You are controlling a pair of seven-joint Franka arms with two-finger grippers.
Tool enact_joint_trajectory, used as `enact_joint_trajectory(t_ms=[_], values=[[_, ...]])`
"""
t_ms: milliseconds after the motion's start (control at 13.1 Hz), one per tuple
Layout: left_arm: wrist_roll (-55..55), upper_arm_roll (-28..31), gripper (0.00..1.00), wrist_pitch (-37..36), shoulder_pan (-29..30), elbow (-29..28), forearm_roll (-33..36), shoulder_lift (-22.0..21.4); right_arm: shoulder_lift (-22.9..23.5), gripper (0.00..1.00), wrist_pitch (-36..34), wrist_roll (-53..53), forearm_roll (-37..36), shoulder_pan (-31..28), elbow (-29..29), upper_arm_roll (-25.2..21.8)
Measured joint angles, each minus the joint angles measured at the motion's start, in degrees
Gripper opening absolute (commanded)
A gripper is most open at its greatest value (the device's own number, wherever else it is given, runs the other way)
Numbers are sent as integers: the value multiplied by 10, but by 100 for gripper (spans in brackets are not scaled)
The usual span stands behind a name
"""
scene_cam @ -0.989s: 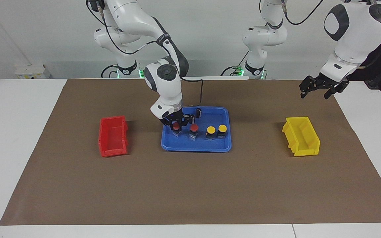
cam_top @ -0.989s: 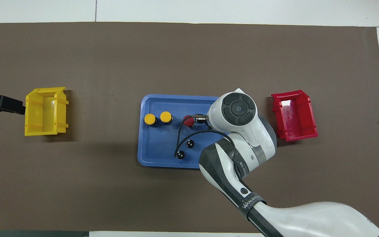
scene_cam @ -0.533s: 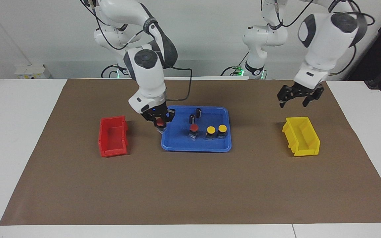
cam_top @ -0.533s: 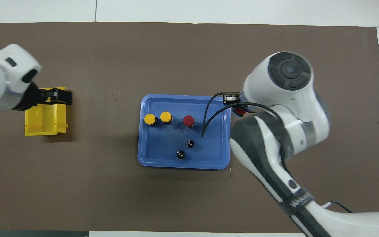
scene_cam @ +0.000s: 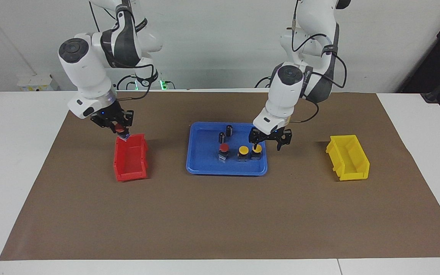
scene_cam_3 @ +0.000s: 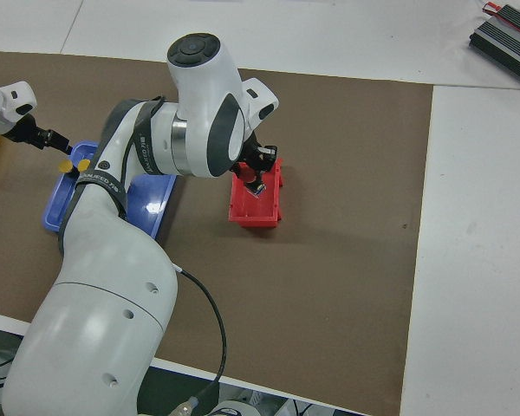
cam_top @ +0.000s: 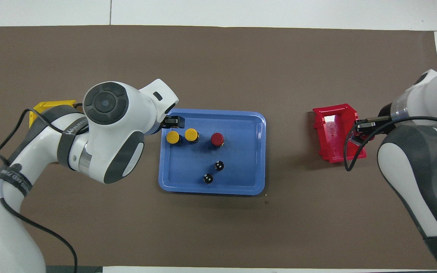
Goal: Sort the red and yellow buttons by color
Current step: 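Carry the red button into the red bin while the left gripper reaches the tray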
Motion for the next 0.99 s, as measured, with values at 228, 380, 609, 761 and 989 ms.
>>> enact_joint_trajectory(t_ms=[228,380,609,761,989], values=[[-4,0,73,4,-8,0,0,13,-11,24,86,-8,0,1,-71,5],[-8,0,72,2,-14,0,0,13,-11,24,111,-8,1,8,-88,8],[-13,0,71,-5,-17,-1,0,13,-10,24,168,-7,1,15,-130,8],[-17,0,71,-10,-17,-1,0,13,-8,24,204,-7,1,14,-158,7],[-36,1,70,-19,-17,-2,0,11,4,25,234,-7,1,14,-172,7]])
